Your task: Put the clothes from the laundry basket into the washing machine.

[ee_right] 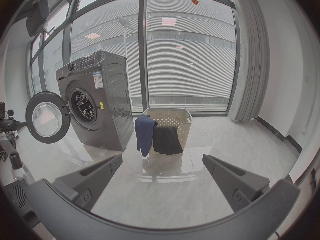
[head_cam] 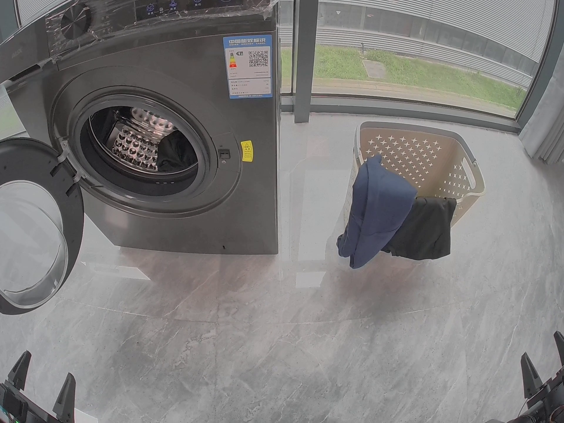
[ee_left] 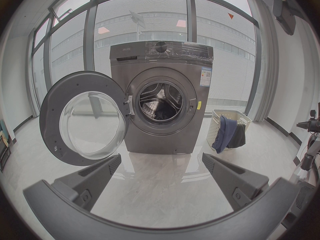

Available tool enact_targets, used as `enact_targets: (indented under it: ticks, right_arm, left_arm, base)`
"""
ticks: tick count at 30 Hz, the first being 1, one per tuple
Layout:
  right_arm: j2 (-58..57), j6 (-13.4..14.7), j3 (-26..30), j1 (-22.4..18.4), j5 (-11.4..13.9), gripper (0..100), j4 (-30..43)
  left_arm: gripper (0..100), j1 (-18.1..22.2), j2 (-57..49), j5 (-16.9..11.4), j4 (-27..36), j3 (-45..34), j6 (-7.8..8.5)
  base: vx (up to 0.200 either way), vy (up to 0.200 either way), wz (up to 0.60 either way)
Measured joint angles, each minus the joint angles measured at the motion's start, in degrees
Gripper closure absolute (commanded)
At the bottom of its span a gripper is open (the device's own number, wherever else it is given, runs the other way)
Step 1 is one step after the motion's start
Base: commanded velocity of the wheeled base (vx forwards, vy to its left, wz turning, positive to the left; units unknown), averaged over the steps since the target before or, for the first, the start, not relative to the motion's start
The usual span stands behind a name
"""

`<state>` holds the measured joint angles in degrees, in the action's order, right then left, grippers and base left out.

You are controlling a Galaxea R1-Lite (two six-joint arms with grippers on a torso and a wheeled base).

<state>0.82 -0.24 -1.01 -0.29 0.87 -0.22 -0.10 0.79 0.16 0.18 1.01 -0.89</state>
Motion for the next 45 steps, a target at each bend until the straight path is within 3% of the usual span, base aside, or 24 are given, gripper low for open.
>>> enact_targets:
  ticks: [21,33,45]
  right_arm:
    - [0.0,0.0,0.0,0.0,0.0,0,0.0]
    - [0.1,0.1,0.0,0.0,0.1,0,0.1]
    - [0.1,0.0,0.0,0.0,0.1,0,0.0]
  left_arm:
    - [0,0.0,0.1,0.2,0.0,0.0,-0.61]
    - [0,0.0,0.1,0.3,0.0,0.0,-0.83]
    - [0,0.0,0.1,0.3,0.0,0.0,-0.91]
  base:
    - [0.0,-0.2,0.0]
    - [0.0,0.0,-0.15]
    - [0.0,-0.15,0.0]
